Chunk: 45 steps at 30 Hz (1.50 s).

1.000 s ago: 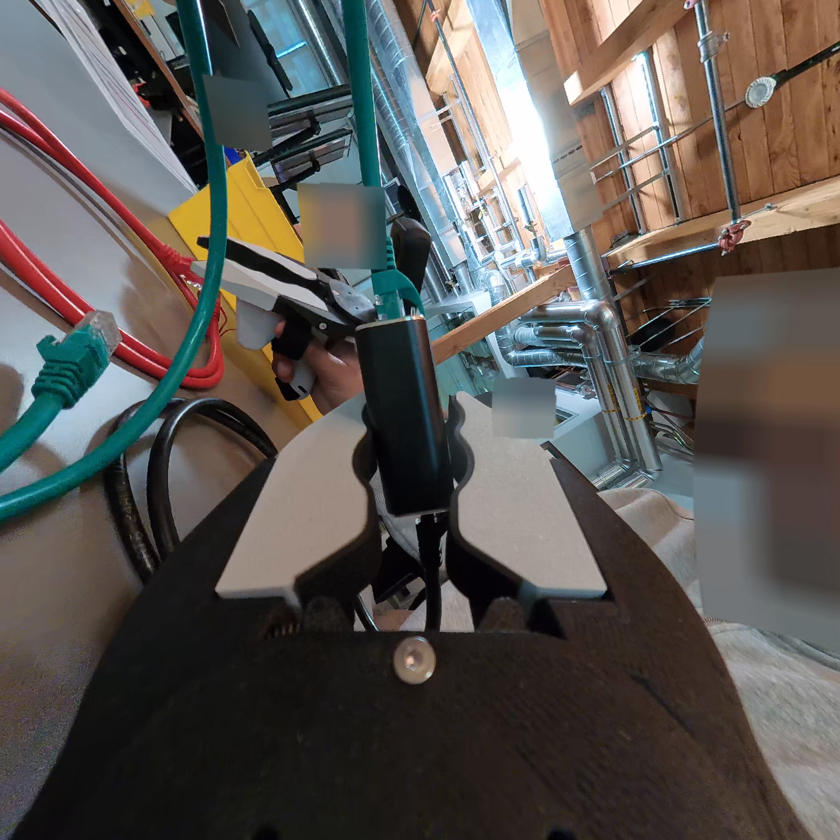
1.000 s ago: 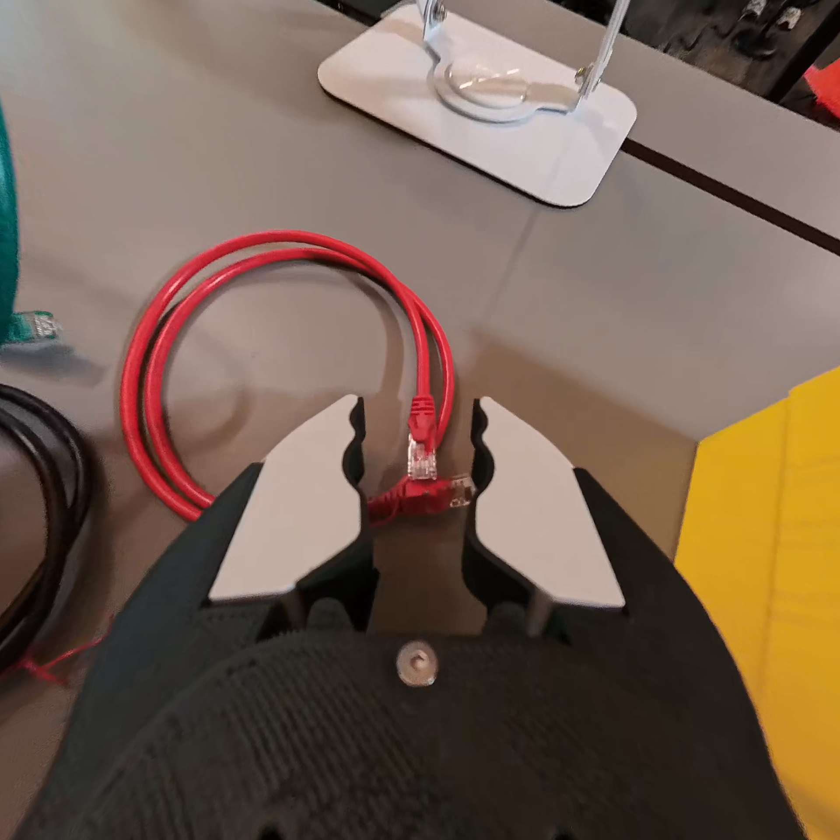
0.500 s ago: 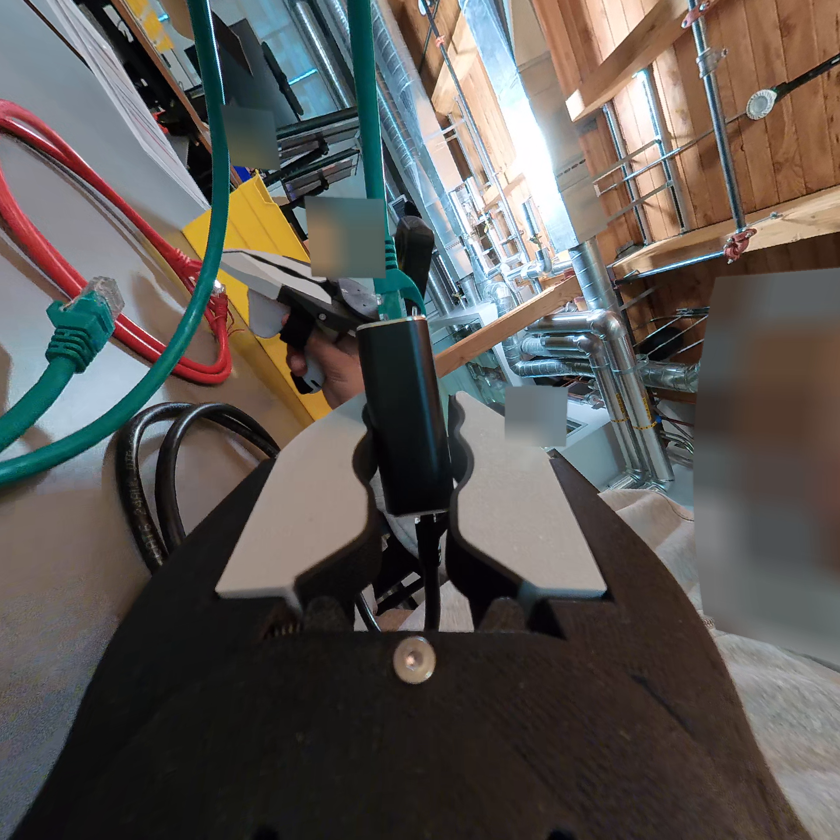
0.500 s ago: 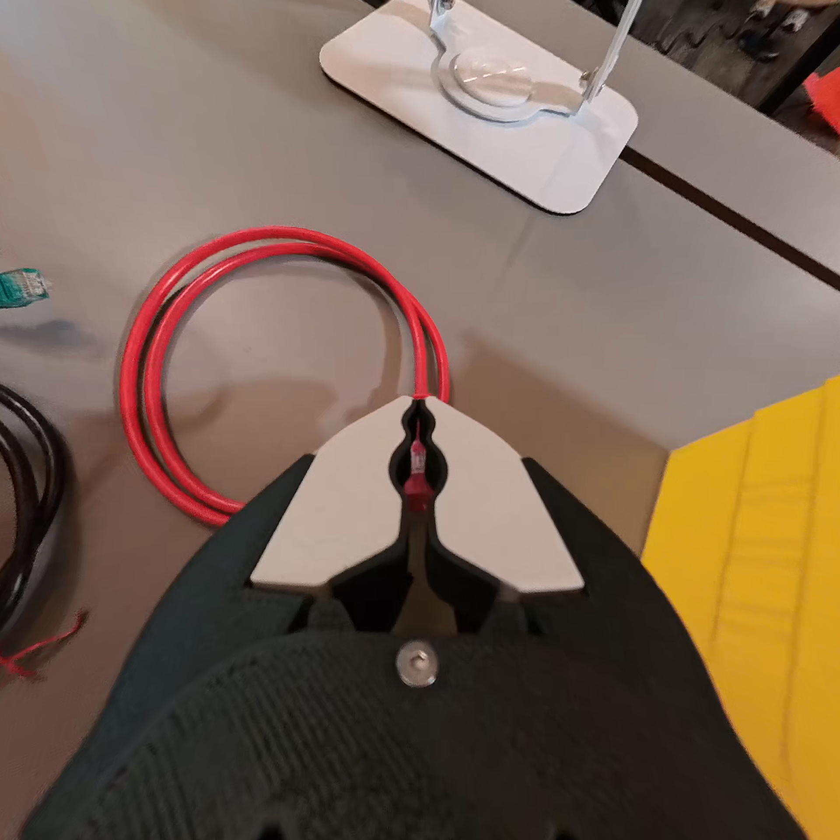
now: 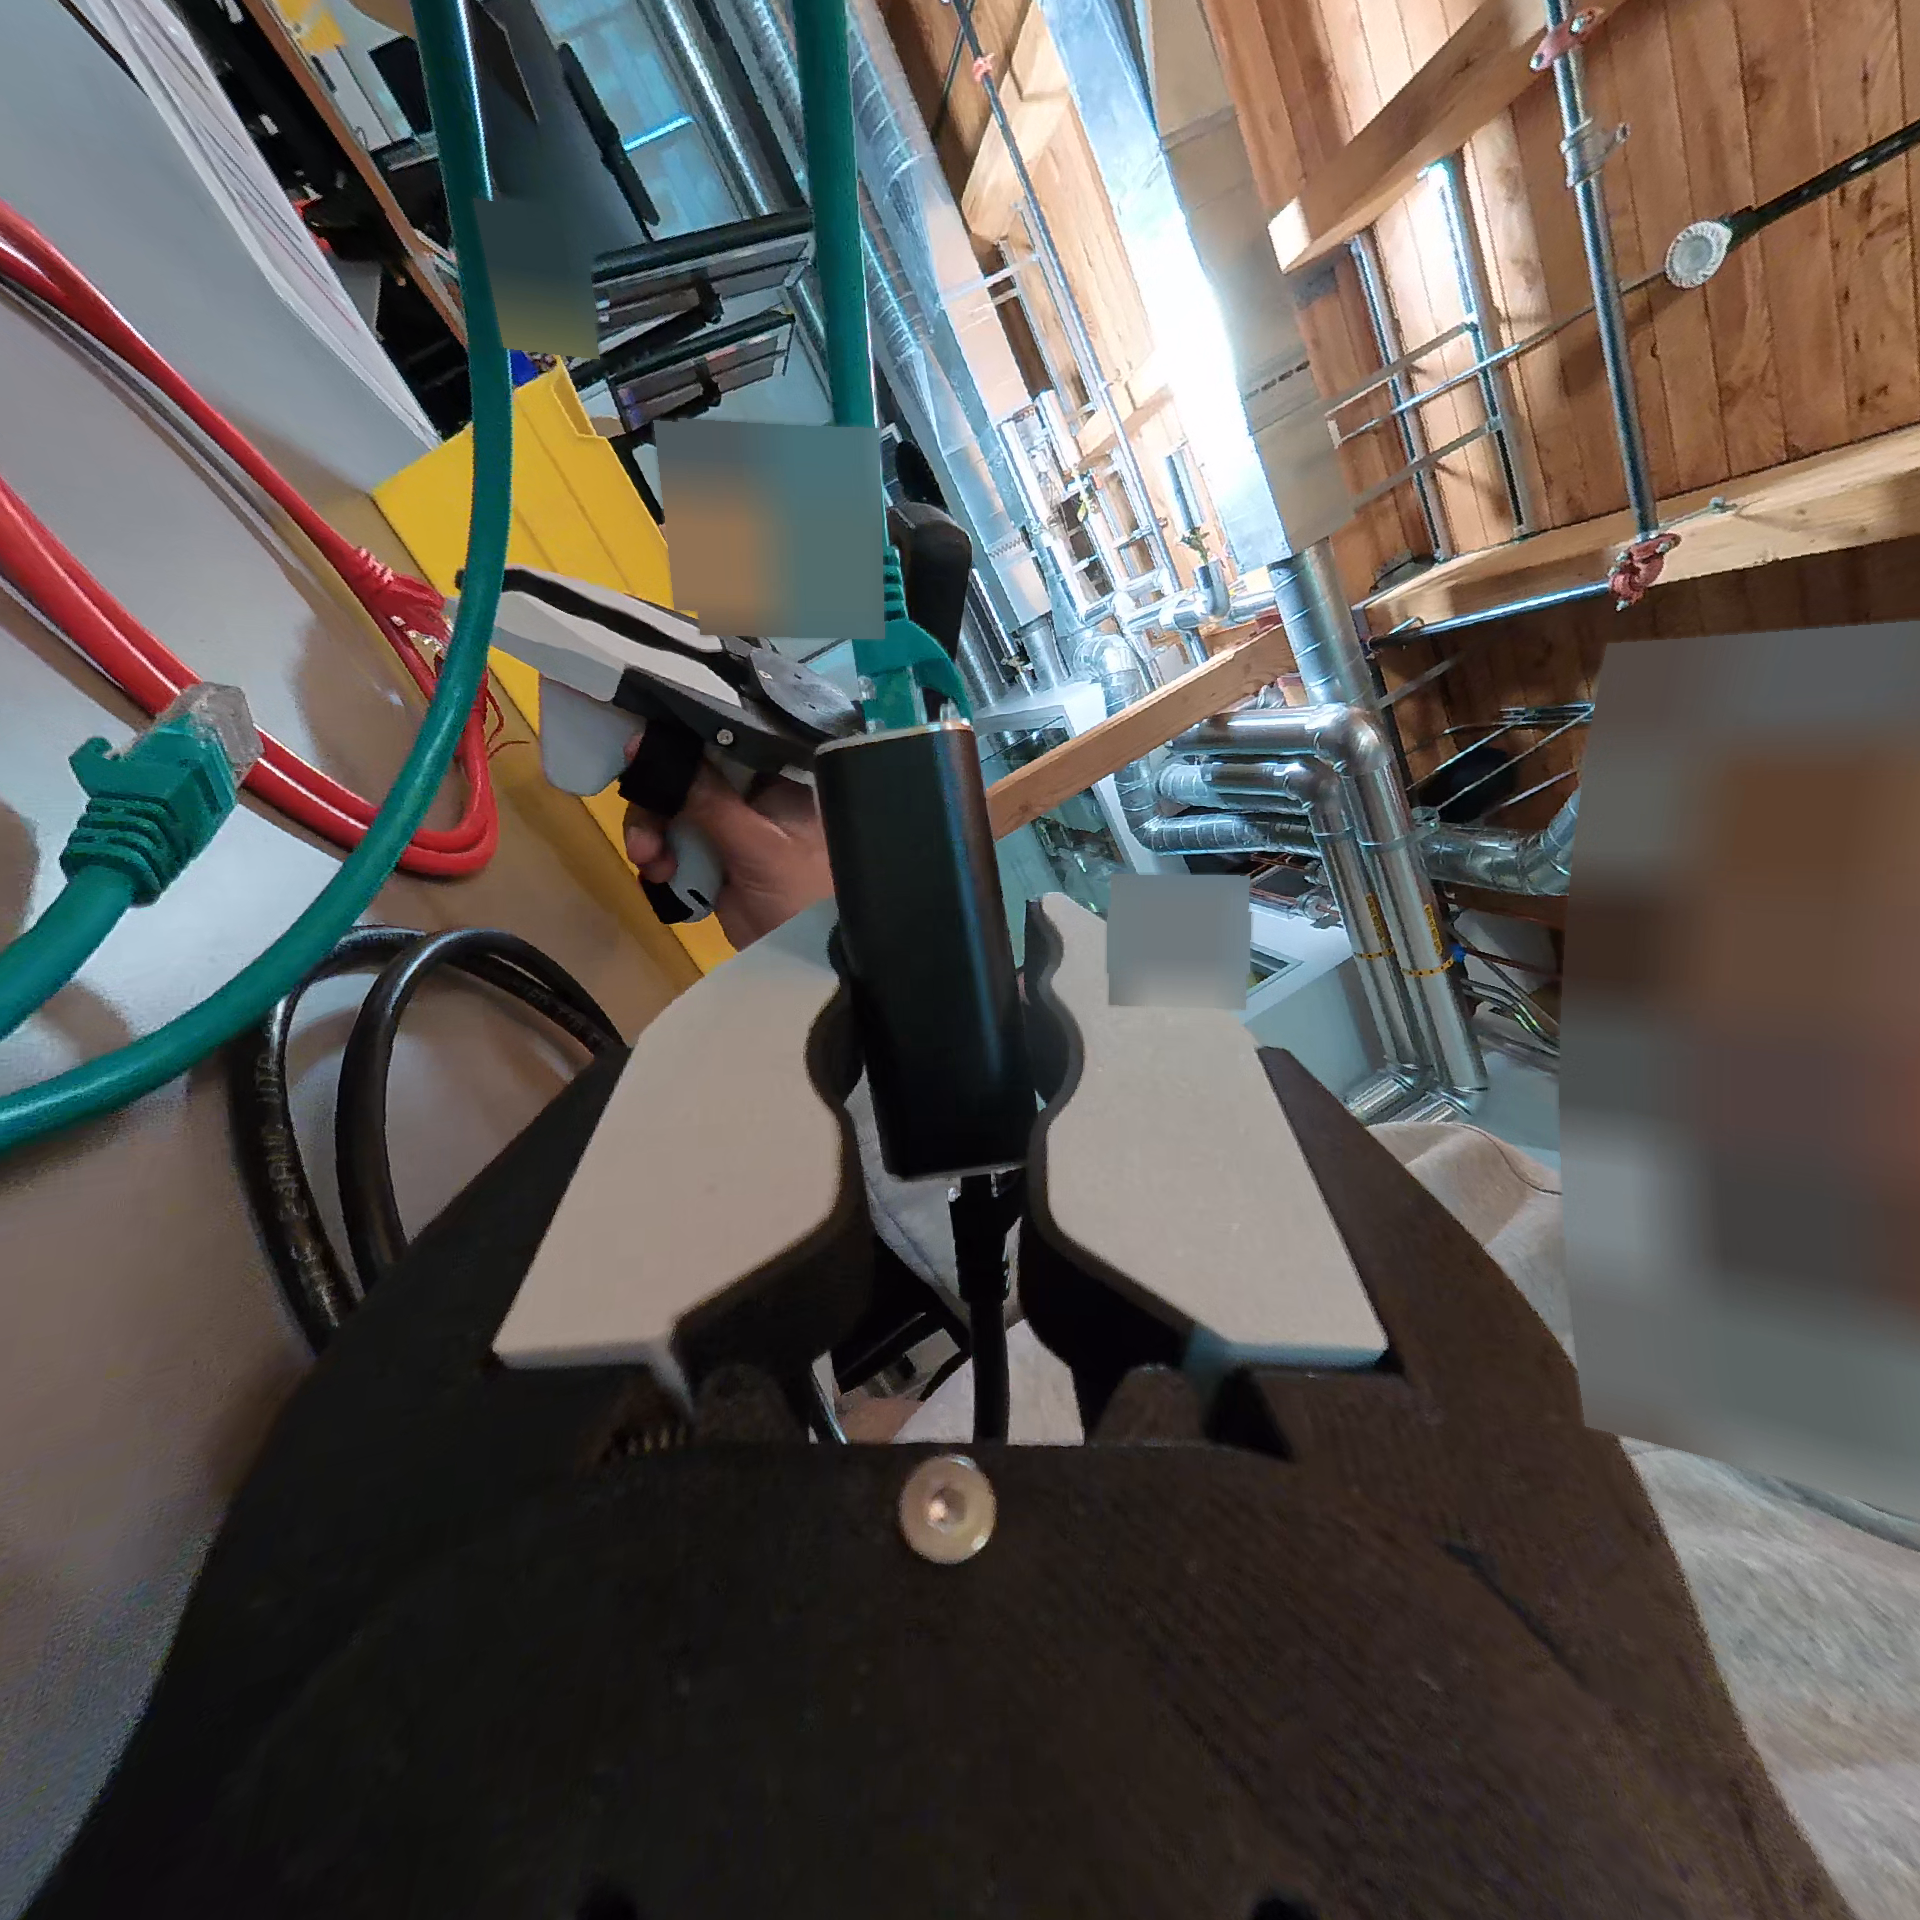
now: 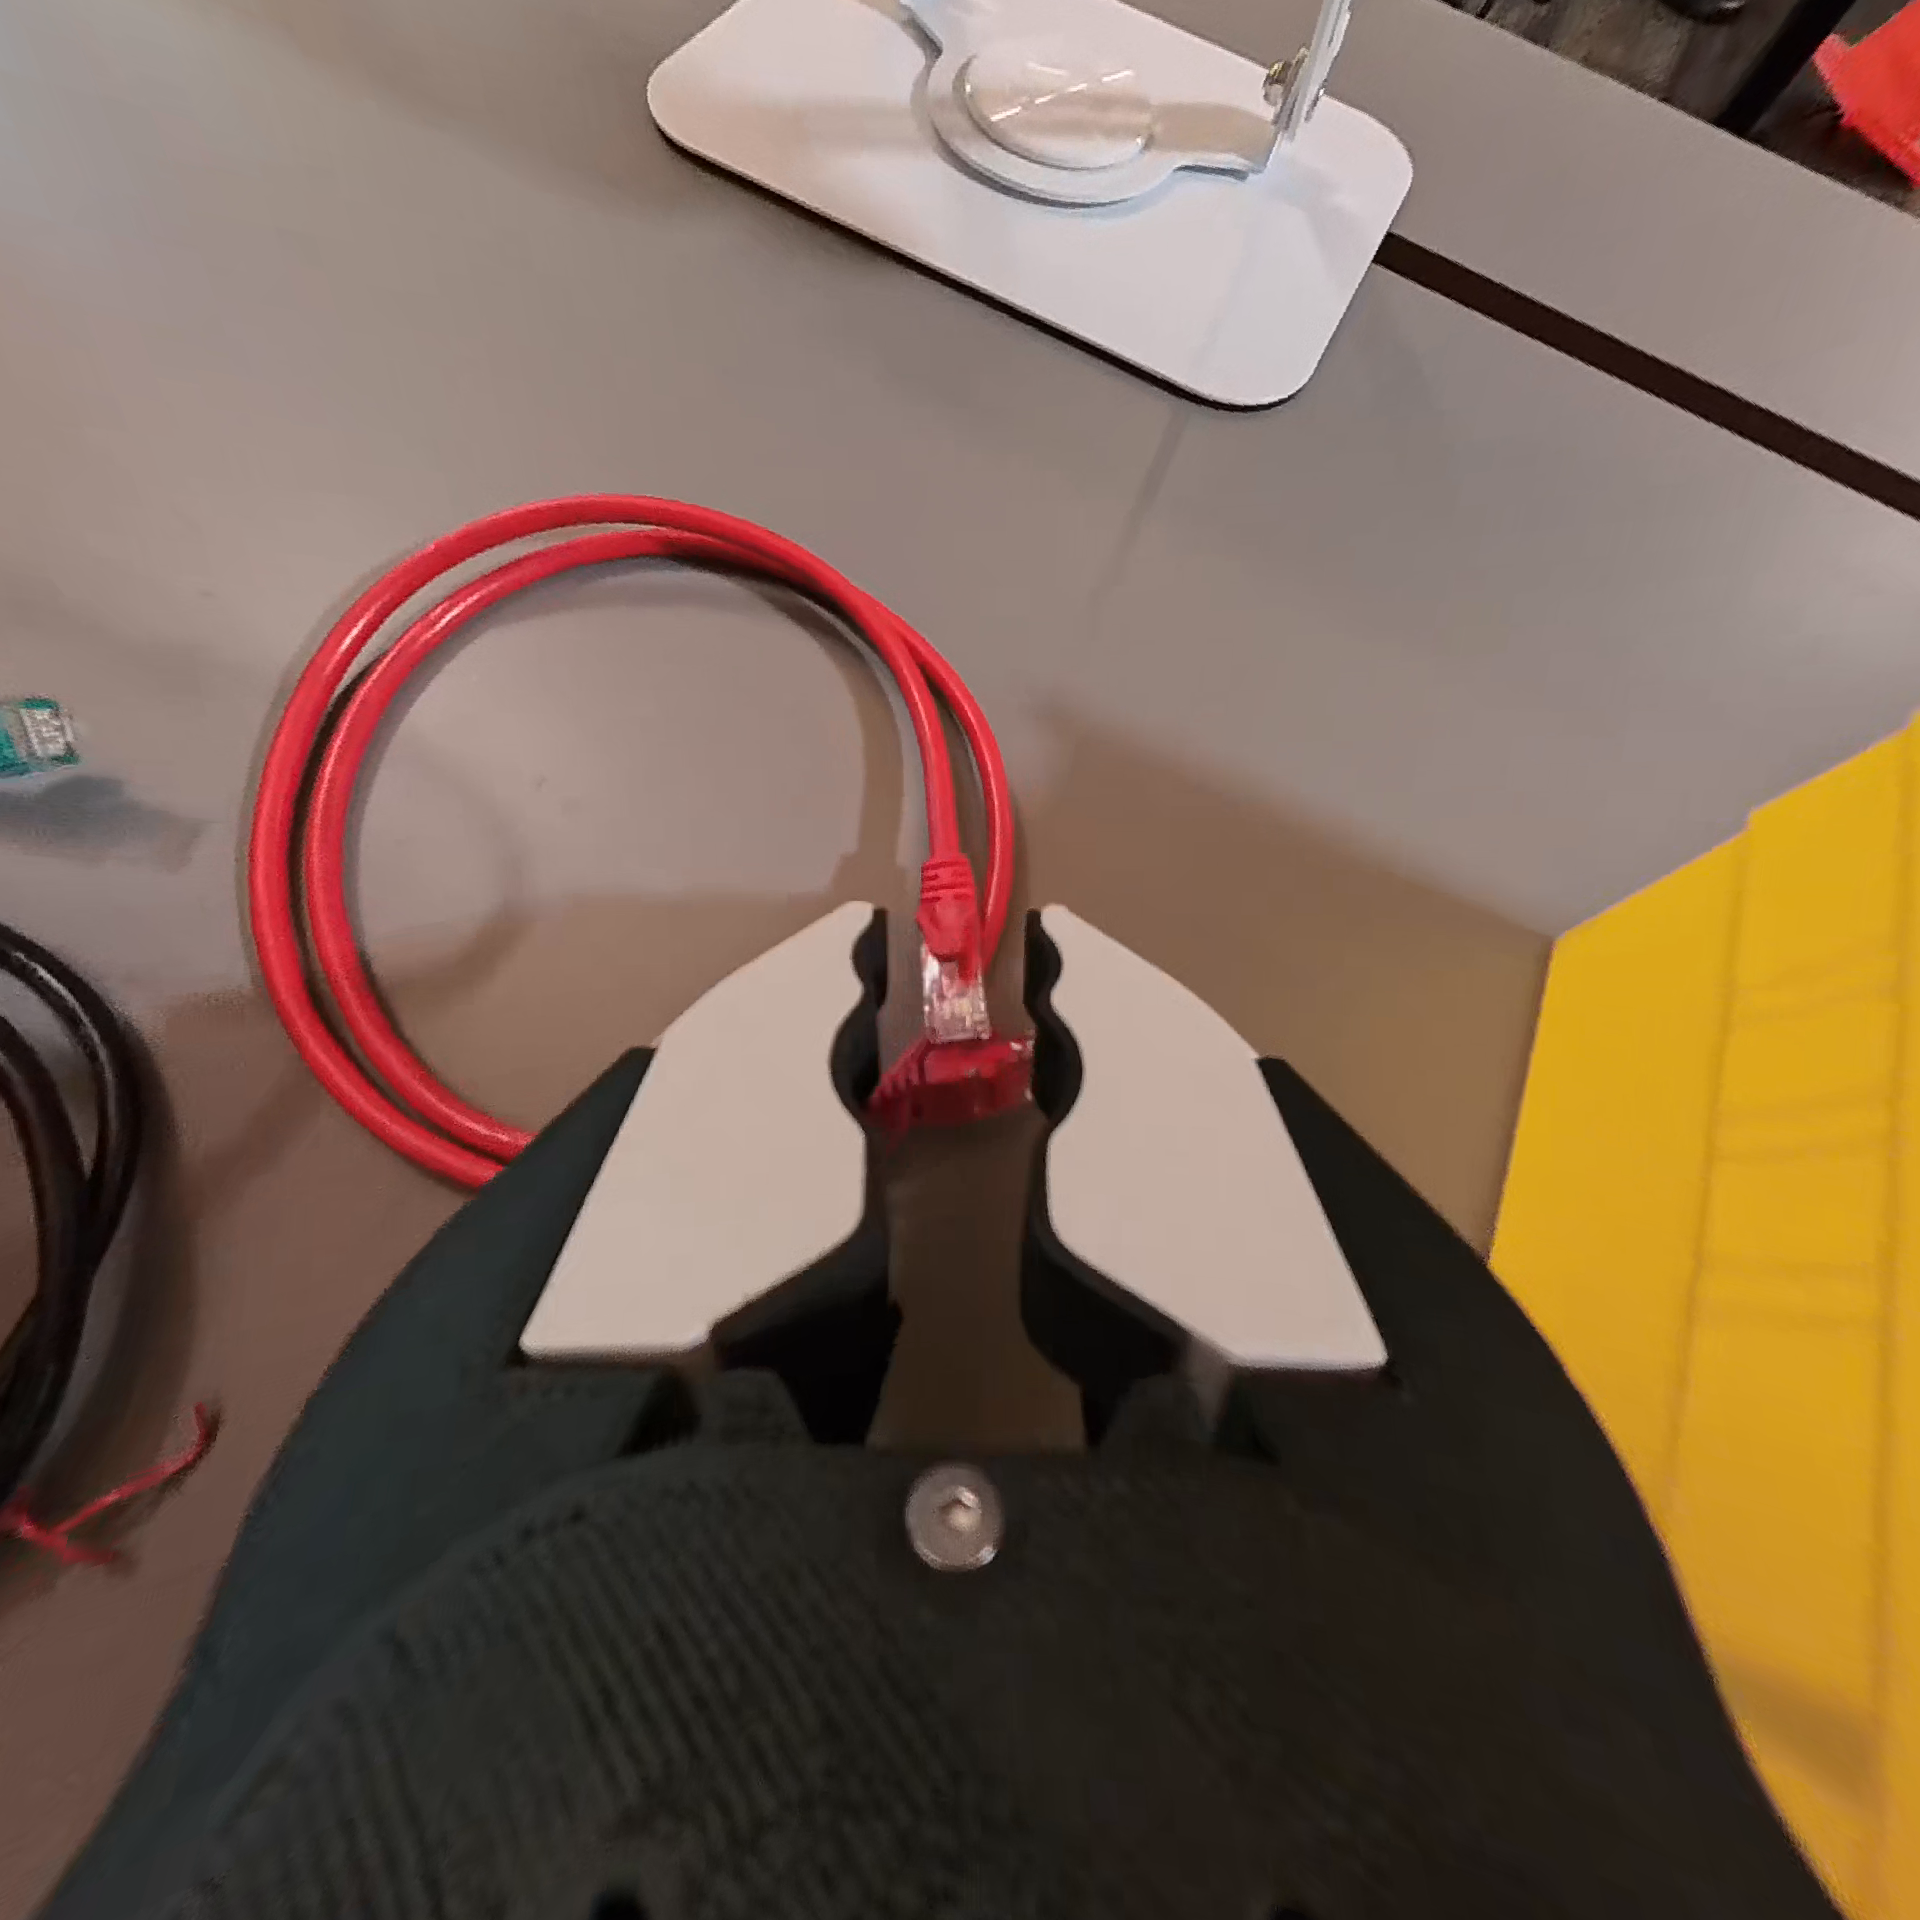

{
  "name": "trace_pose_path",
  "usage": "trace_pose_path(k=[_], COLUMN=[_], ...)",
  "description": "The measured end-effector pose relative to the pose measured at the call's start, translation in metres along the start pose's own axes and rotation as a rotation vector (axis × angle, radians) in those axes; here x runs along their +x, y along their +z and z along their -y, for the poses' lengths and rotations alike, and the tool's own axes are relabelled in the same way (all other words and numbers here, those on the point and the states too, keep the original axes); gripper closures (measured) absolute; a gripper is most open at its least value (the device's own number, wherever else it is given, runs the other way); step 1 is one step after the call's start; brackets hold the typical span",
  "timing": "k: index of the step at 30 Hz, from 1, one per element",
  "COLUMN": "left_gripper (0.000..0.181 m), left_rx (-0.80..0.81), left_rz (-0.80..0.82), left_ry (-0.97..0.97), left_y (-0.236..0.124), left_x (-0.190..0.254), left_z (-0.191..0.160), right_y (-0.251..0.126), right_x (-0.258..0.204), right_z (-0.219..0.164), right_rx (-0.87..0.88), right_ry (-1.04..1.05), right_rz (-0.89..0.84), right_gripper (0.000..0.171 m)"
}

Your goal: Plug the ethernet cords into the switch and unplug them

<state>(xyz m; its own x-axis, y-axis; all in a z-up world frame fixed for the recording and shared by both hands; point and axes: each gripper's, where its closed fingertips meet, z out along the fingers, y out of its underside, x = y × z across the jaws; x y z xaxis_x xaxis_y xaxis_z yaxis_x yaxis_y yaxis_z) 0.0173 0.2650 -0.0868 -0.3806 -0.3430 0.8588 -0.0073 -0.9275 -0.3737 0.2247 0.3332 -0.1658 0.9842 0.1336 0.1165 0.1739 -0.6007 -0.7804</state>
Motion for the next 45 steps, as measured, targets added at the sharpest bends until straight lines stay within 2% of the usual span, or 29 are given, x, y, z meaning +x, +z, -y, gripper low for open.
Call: trace_pose_path(k=[5, 6, 8, 13, 19, 24, 35, 41, 45], left_gripper=[0.154, 0.154, 0.154, 0.154, 0.154, 0.154, 0.154, 0.154, 0.154], left_rx=[0.001, 0.002, 0.006, 0.016, 0.014, 0.007, 0.018, 0.019, 0.022], left_rz=[0.000, 0.002, 0.004, 0.012, 0.005, -0.002, -0.012, -0.014, -0.019], left_ry=[-0.004, -0.002, -0.001, 0.008, 0.004, -0.004, -0.022, -0.025, -0.032], left_y=[0.000, -0.001, -0.002, -0.004, -0.003, -0.001, -0.002, -0.002, -0.002], left_x=[0.000, 0.000, 0.000, 0.001, 0.002, 0.001, 0.001, 0.001, 0.001], left_z=[-0.001, -0.001, -0.001, 0.000, -0.001, -0.001, 0.000, 0.001, 0.001], right_y=[0.015, 0.017, 0.014, -0.015, -0.013, -0.007, -0.001, -0.012, -0.011], right_x=[0.000, 0.000, 0.000, 0.013, 0.007, 0.006, -0.003, 0.006, -0.002], right_z=[-0.006, -0.008, -0.004, 0.025, -0.010, -0.023, -0.028, -0.017, -0.020], right_rx=[-0.060, -0.075, -0.057, 0.093, -0.095, -0.188, -0.197, -0.187, -0.198], right_ry=[-0.049, -0.056, -0.056, -0.052, -0.008, -0.125, -0.103, -0.236, -0.195], right_rz=[-0.017, -0.012, -0.006, -0.059, -0.026, -0.099, -0.038, -0.161, -0.125], right_gripper=[0.135, 0.139, 0.159, 0.159, 0.159, 0.158, 0.141, 0.130, 0.117])
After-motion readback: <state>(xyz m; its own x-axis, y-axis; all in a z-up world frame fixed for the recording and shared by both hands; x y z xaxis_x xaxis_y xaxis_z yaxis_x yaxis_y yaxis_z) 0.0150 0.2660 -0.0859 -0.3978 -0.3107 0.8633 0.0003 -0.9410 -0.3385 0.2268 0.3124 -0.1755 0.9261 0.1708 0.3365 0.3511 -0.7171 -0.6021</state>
